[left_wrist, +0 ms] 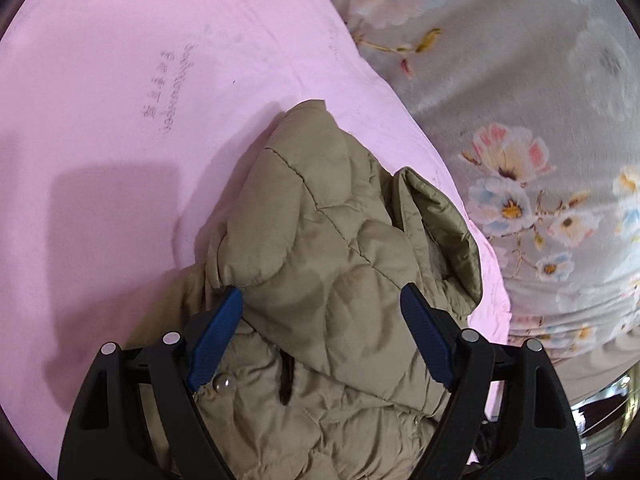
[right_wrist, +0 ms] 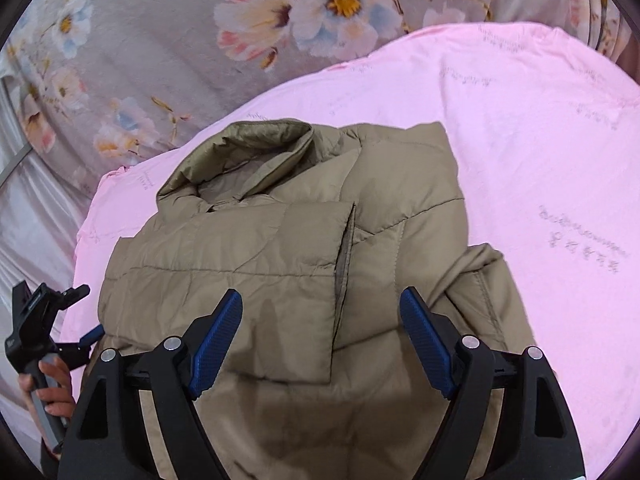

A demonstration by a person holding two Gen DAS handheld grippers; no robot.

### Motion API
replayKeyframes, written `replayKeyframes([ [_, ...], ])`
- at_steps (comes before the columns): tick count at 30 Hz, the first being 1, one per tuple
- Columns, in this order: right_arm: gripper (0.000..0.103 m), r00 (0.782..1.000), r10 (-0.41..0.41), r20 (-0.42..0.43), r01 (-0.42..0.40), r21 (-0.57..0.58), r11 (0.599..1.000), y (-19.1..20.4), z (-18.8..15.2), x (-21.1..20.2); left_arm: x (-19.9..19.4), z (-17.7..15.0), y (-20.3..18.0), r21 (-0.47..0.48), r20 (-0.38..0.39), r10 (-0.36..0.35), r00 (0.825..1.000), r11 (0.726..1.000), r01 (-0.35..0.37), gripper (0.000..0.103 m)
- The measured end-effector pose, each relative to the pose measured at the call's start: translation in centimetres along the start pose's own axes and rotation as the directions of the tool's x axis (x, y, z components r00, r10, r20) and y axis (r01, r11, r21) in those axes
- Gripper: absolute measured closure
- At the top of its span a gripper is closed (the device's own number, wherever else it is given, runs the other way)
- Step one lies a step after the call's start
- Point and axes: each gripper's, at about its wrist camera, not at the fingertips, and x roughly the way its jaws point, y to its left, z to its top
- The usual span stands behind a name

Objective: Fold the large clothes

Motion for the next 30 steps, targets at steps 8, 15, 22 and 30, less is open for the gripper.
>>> replayKeyframes([
  [8, 0.031, 1.000, -0.001, -0.024, 0.000, -0.008, 1.000, 0.6, 0.5, 2.0, 0.2, 0.8, 1.2, -0.105, -0.012, -0.029, 1.000, 0.994, 0.028, 0.028],
  [15, 0.087, 0.999, 0.021, -0.042, -0.024, -0.067, 0.997, 2.1, 0.3, 2.9, 1.0, 0.2, 1.8, -0.076, -0.040, 0.043, 0.998, 0.996, -0.046, 0.039],
  [22, 0.097, 0.988, 0.082, 0.131, -0.065, -0.130, 0.989, 4.4, 3.4, -2.6, -0.6, 1.5, 0.6, -0.035, -0.012, 0.033, 0.999, 0.999, -0.034, 0.092],
  [30, 0.098, 0.987, -0.139, 0.080, 0.156, -0.265, 0.952, 4.8, 0.3, 0.7, 0.7, -1.4, -1.1, 0.175, 0.060, 0.218, 0.974, 0.959, -0.225, 0.098],
])
